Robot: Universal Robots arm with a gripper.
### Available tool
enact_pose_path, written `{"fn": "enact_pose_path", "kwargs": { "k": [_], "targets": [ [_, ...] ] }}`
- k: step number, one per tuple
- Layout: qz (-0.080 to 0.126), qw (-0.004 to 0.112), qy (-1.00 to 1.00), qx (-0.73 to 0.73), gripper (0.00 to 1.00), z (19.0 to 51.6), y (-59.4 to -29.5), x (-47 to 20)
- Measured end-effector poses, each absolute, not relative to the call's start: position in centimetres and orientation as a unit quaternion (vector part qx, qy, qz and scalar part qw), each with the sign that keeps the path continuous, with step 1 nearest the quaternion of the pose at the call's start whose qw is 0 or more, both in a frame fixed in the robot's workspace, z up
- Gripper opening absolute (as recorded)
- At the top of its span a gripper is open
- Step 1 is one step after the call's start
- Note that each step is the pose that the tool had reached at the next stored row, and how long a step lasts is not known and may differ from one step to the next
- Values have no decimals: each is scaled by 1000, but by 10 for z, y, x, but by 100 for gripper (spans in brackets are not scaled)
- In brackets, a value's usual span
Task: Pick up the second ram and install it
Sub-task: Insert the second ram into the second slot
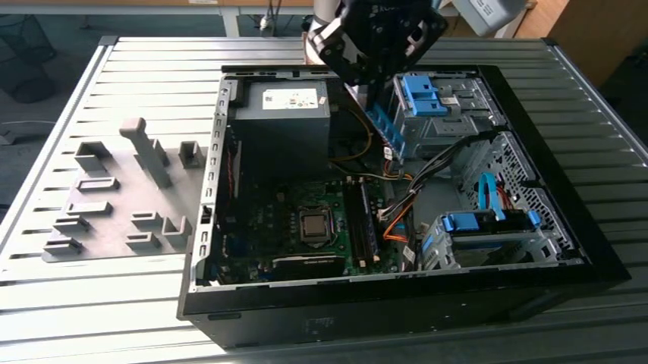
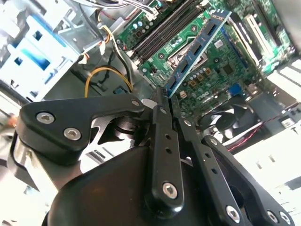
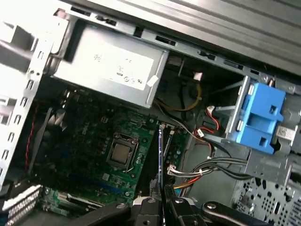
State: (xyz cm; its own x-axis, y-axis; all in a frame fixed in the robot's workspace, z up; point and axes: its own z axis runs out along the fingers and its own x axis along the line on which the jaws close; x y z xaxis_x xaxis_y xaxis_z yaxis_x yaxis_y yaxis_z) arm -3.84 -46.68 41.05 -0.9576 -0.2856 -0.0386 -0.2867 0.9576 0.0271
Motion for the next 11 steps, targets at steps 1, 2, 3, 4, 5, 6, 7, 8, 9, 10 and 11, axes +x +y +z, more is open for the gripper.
{"fn": "enact_pose_path", "kwargs": {
  "k": [1,2,3,4,5,6,7,8,9,10,11],
  "targets": [
    [16,17,990,-136,14,410,-467,-38],
    [16,17,992,-127,14,410,-467,-38],
    [16,18,993,-118,14,410,-467,-38],
    [16,18,994,-108,14,410,-467,-38],
    [15,18,995,-99,14,410,-467,-38],
    [15,18,996,-90,14,410,-467,-38],
    [15,18,996,-82,14,409,-467,-38],
    [15,18,997,-72,14,409,-467,-38],
    [15,18,998,-64,14,409,-467,-38],
    [15,19,998,-55,14,409,-467,-38],
    [14,19,999,-45,14,409,-467,-38]
  ]
}}
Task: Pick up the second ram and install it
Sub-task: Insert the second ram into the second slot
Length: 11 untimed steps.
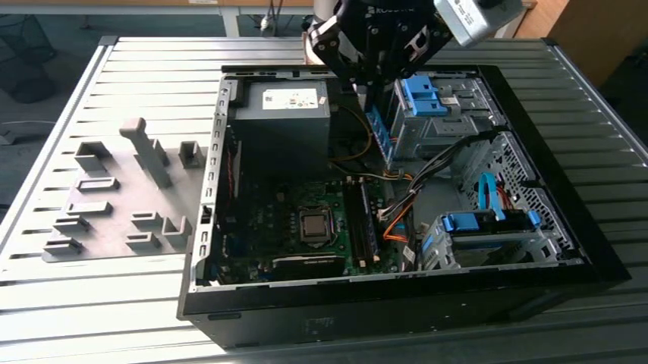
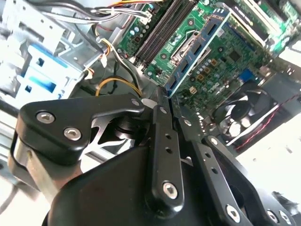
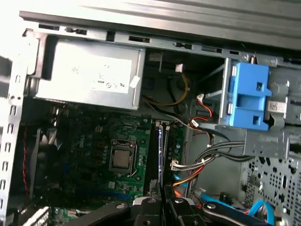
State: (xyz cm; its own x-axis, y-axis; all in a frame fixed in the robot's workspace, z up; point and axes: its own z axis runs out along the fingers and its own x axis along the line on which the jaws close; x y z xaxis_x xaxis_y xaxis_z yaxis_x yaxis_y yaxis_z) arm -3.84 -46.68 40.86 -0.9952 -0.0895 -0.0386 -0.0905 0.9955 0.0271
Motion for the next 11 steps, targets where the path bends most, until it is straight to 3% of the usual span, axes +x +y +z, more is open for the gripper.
{"fn": "enact_pose_path", "kwargs": {
  "k": [11],
  "targets": [
    [14,19,1000,-13,14,407,-467,-38]
  ]
}}
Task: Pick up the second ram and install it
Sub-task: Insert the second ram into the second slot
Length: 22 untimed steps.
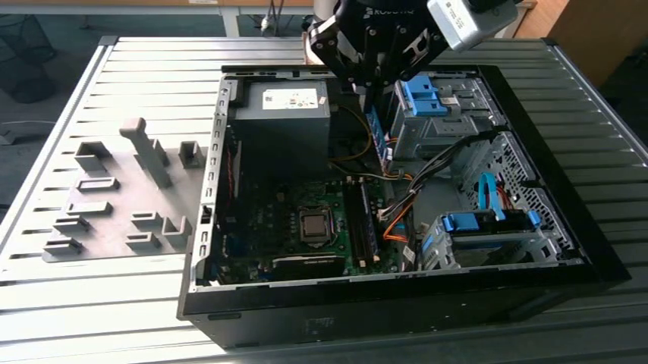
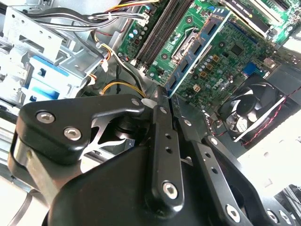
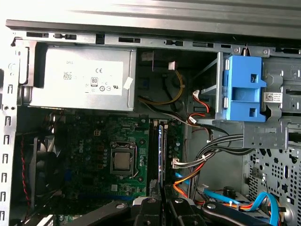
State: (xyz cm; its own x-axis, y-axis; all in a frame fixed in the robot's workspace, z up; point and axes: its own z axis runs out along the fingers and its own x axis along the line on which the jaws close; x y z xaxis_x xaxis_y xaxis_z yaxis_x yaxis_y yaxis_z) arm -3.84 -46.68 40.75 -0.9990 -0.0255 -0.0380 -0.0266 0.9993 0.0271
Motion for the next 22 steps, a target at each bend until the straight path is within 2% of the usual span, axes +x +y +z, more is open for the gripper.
{"fn": "enact_pose_path", "kwargs": {
  "k": [8,22],
  "targets": [
    [14,19,1000,-13,14,407,-467,-38],
    [14,19,1000,-13,14,387,-467,-38]
  ]
}}
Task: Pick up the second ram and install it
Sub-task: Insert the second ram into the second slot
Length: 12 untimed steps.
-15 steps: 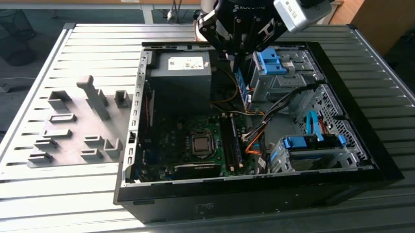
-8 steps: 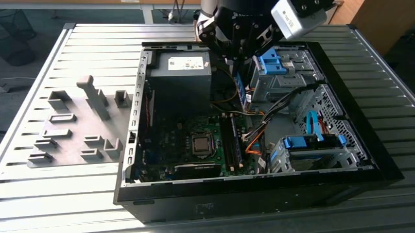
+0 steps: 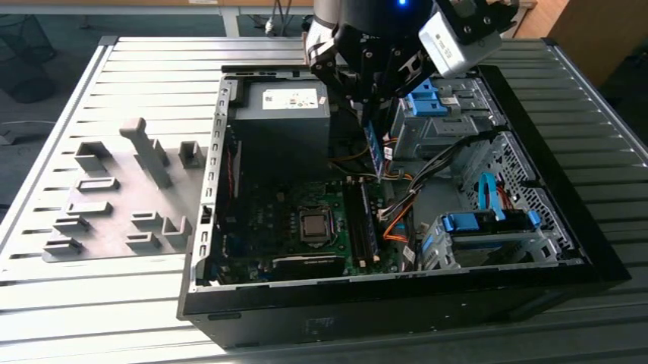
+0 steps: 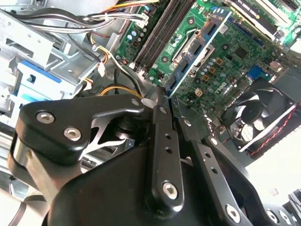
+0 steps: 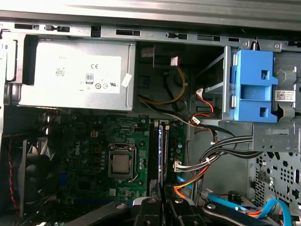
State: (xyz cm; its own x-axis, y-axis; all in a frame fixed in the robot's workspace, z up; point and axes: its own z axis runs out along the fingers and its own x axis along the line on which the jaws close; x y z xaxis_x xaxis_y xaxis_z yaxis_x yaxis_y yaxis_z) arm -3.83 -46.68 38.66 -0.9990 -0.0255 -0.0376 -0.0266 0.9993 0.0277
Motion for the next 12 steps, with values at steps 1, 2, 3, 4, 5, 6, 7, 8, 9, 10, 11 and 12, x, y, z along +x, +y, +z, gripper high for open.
{"fn": "enact_pose_path", "kwargs": {
  "k": [1,2,3,4,5,6,7,8,9,10,11,12],
  "targets": [
    [14,19,1000,-13,14,387,-467,-38],
    [14,19,1000,-13,14,386,-467,-38],
    [14,19,1000,-13,14,386,-467,-38],
    [14,19,1000,-13,14,386,-467,-38],
    [14,18,1000,-13,14,386,-467,-37],
    [14,14,1000,-13,14,386,-467,-36],
    [14,8,1000,-13,14,386,-467,-36],
    [14,4,1000,-13,14,385,-467,-36],
    [14,3,1000,-13,14,385,-467,-36],
    [14,2,1000,-13,14,385,-467,-36],
    [14,2,1000,-13,14,384,-467,-36],
    [14,2,1000,-13,14,384,-467,-36]
  ]
}}
